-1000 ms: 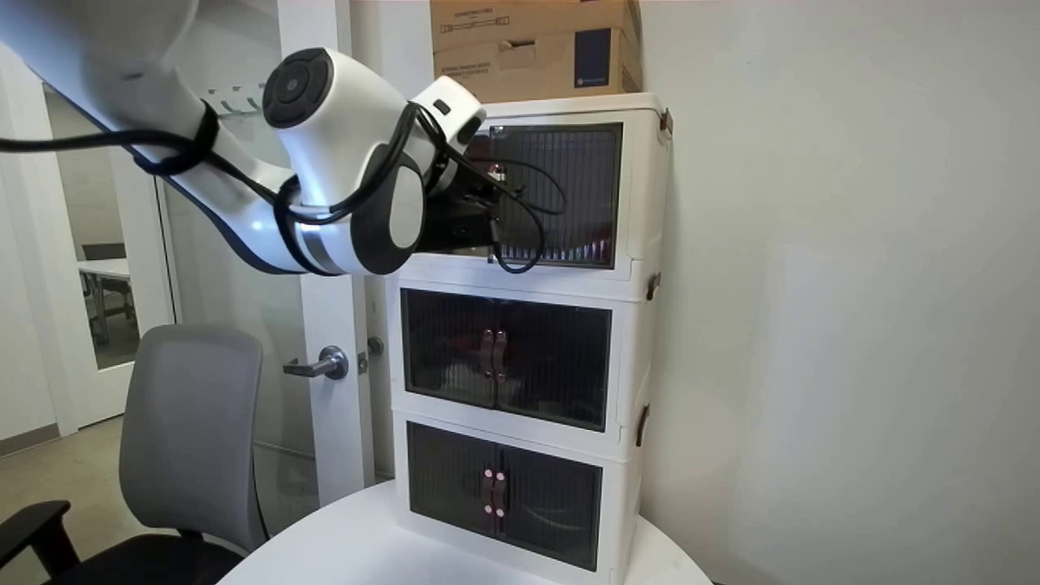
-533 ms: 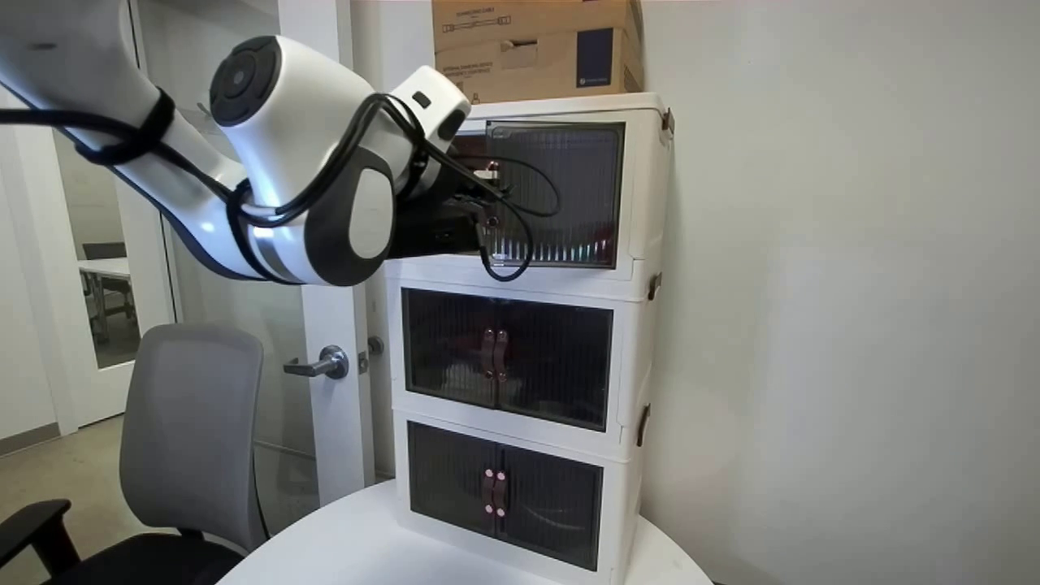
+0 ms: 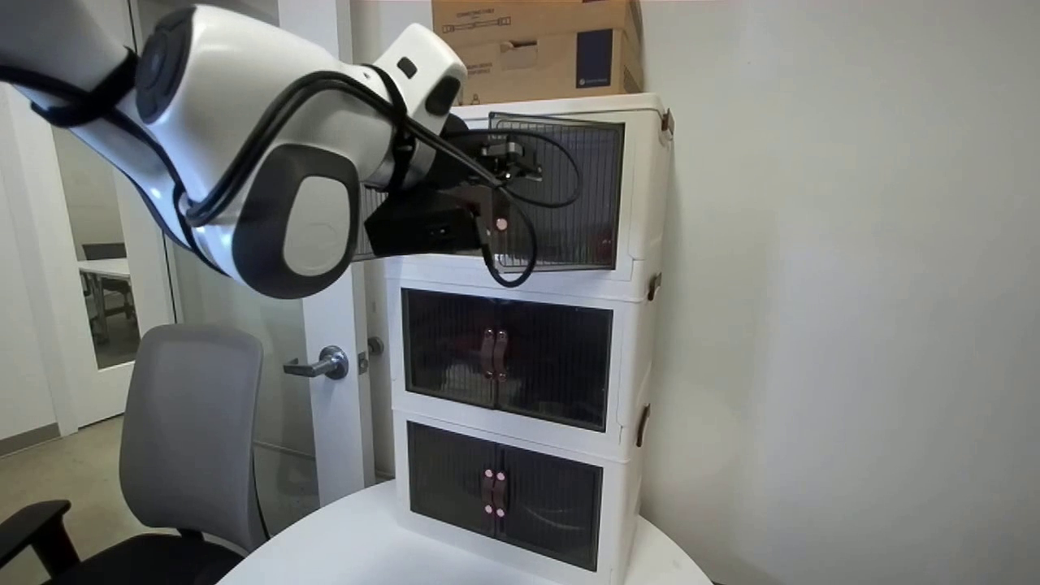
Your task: Open the two upper doors of the cabinet
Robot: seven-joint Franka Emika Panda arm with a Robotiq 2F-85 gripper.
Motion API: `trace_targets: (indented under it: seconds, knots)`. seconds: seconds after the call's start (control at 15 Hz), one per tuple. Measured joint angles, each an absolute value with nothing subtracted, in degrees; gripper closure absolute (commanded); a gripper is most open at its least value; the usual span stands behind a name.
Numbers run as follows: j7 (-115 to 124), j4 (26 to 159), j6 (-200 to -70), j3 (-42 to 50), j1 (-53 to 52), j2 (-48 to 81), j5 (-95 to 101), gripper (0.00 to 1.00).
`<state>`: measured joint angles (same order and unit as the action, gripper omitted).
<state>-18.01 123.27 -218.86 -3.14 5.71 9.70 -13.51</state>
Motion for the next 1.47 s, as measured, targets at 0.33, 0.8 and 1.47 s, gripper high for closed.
trace_targets:
  seconds: [0.33, 0.8, 1.47]
  knots:
    - [-26.2, 126.2, -224.4, -2.6, 5.6, 7.9, -25.5, 0.00]
    - [-33.8, 126.0, -233.4, -2.7, 5.3, 4.5, -37.7, 0.00]
    - [-38.2, 123.3, -232.5, 0.1, 2.5, 2.7, -47.2, 0.00]
